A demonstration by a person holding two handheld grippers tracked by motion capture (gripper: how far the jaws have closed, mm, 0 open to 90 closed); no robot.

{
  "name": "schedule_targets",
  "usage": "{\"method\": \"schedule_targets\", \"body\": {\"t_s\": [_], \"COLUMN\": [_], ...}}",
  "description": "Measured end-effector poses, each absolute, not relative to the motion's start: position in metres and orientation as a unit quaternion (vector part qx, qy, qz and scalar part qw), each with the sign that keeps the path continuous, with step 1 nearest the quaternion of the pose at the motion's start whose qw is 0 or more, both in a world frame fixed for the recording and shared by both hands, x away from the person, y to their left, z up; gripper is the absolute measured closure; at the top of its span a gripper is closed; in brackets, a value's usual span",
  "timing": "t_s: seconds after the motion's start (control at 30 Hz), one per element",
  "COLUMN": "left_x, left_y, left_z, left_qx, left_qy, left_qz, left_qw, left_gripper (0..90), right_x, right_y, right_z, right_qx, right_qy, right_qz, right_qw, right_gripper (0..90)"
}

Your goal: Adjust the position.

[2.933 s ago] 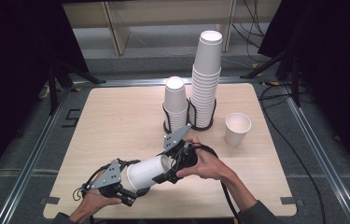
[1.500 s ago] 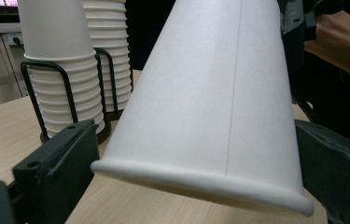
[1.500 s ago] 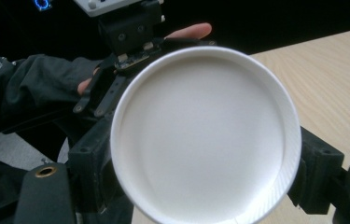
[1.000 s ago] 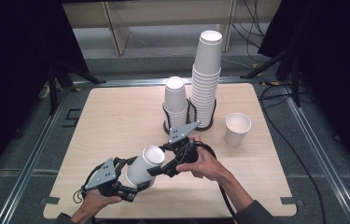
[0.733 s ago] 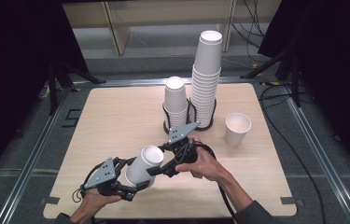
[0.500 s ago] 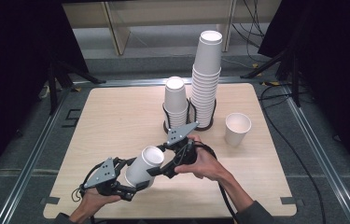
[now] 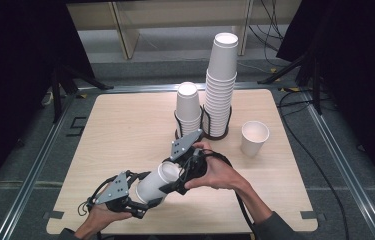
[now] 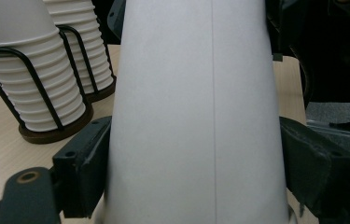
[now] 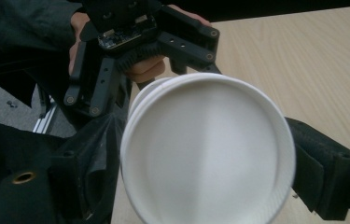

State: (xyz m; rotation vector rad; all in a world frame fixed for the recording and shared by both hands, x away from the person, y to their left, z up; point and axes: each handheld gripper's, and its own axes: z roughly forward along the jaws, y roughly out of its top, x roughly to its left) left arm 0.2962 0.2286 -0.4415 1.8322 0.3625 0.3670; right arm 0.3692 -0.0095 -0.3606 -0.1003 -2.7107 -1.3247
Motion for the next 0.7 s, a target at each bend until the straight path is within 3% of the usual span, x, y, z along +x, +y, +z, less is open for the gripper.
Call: {"method": "schedule_targets", "body": {"t_s": [0.37, 0.7], "left_x": [0.297, 0.300], "left_y": [0.229, 0.236], "left_z": [-0.443, -0.443], "left_qx": [0.780, 0.738], "left_qy": [0.156, 0.197], "left_qz": [0.156, 0.148], "left_qw": [0.586, 0.628], "left_gripper": [15.2, 10.9], "right_x": [0.369, 0.377], "right_y": [-0.004, -0.015], "right_z": [-0.363, -0.360], "right_qx": [-0.037, -0.041], "right_qy": [-0.897, -0.877], "right_qz": [-0.436, -0.473], "right_qw": [0.068, 0.067], "right_gripper": [23.3, 24.1]}}
